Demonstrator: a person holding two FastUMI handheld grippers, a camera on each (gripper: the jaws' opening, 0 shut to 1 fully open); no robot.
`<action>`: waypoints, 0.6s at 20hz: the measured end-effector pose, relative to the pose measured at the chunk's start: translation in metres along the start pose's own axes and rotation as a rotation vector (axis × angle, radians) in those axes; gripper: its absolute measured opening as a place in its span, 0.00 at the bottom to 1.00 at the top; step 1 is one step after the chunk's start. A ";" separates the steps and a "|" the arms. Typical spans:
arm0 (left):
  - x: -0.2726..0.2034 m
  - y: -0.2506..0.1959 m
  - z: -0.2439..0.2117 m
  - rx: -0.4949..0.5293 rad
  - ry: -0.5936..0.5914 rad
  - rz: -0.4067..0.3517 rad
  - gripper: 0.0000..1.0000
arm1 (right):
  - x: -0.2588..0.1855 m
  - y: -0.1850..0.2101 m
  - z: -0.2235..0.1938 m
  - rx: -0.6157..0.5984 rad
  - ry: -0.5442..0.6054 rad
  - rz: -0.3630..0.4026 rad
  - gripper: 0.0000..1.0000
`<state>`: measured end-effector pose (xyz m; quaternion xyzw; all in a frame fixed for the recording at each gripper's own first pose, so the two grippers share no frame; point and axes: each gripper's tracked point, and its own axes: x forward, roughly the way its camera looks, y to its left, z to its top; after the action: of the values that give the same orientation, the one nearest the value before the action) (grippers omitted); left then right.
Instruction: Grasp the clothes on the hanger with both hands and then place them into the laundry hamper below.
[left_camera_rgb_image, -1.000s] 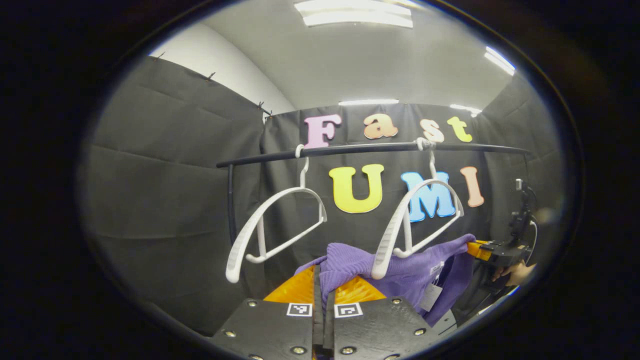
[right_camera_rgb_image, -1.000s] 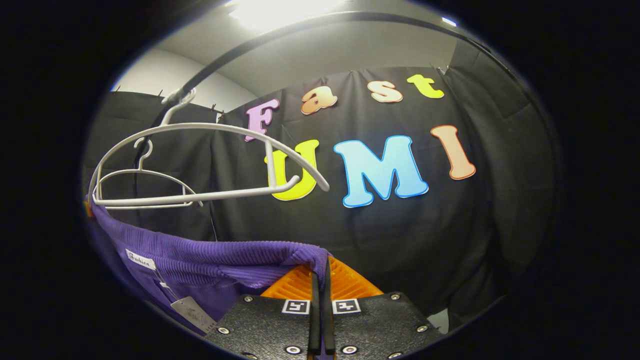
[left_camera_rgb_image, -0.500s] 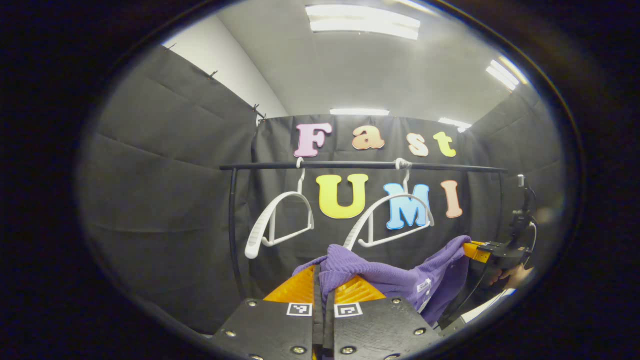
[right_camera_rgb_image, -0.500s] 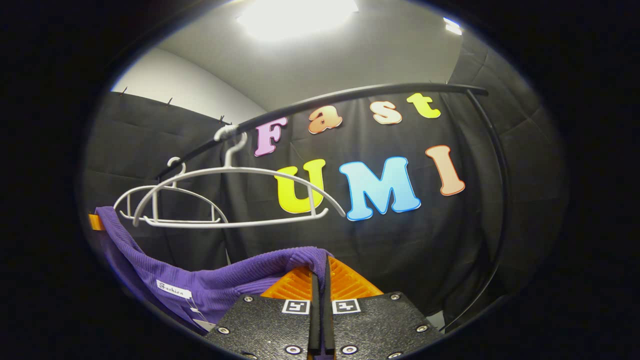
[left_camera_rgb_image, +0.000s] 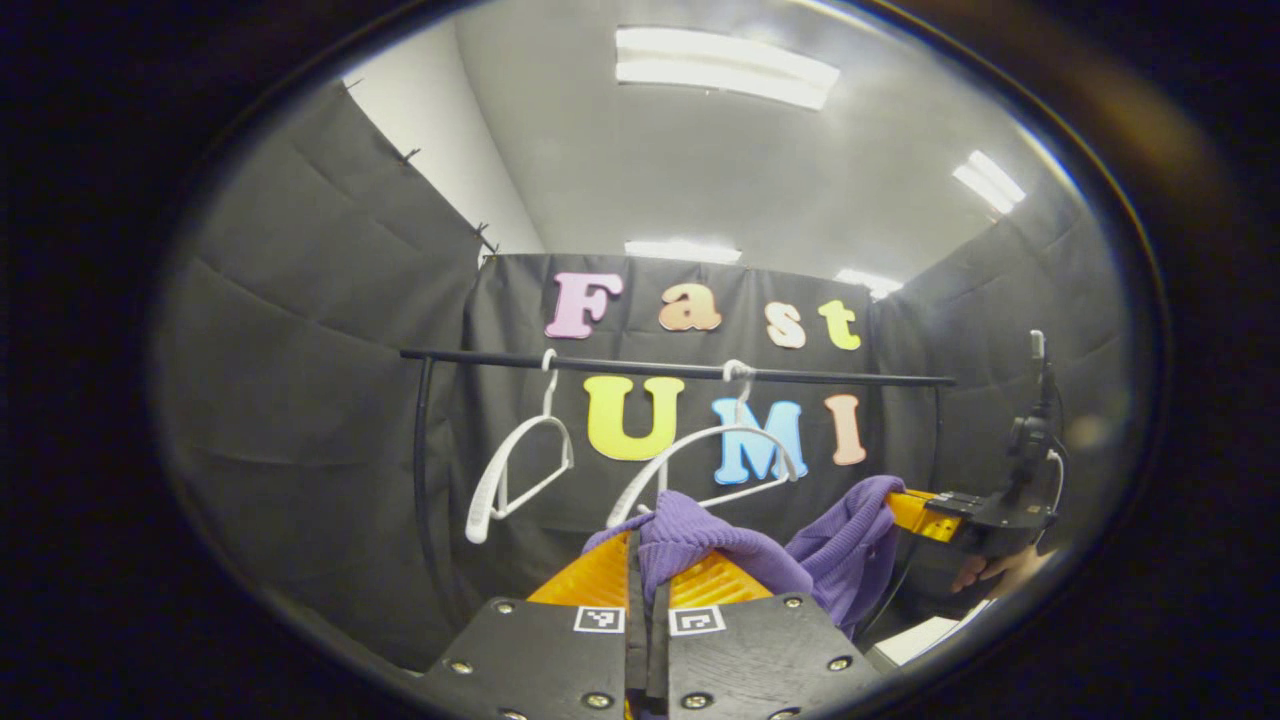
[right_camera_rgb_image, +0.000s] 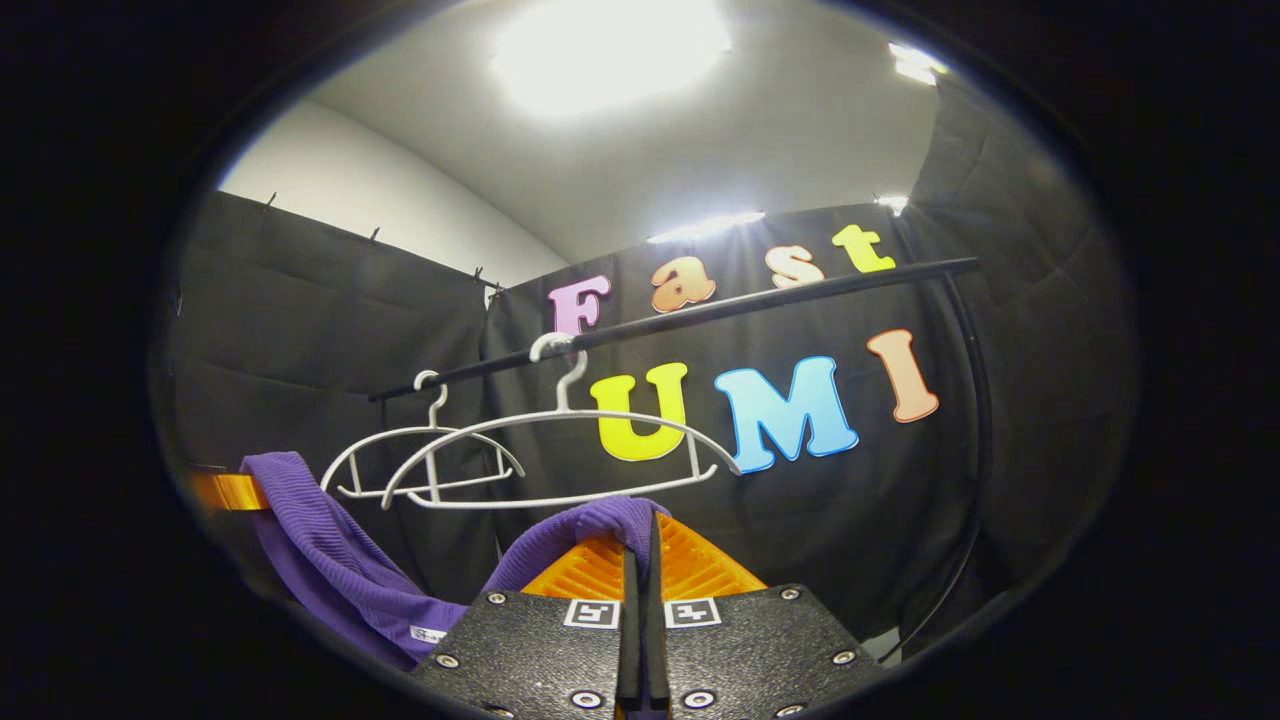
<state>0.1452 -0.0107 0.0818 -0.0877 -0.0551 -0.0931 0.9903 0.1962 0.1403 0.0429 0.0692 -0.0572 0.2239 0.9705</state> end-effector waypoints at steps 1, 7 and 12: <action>-0.004 -0.006 -0.002 -0.007 0.000 -0.018 0.01 | -0.010 0.007 0.002 -0.005 -0.002 0.006 0.02; -0.021 -0.032 -0.032 -0.081 0.030 -0.081 0.01 | -0.050 0.031 -0.019 -0.046 0.039 0.011 0.02; -0.030 -0.044 -0.072 -0.117 0.092 -0.097 0.01 | -0.073 0.046 -0.050 -0.085 0.108 0.029 0.02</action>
<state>0.1141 -0.0610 0.0145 -0.1381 -0.0082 -0.1481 0.9792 0.1150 0.1581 -0.0116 0.0148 -0.0154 0.2388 0.9708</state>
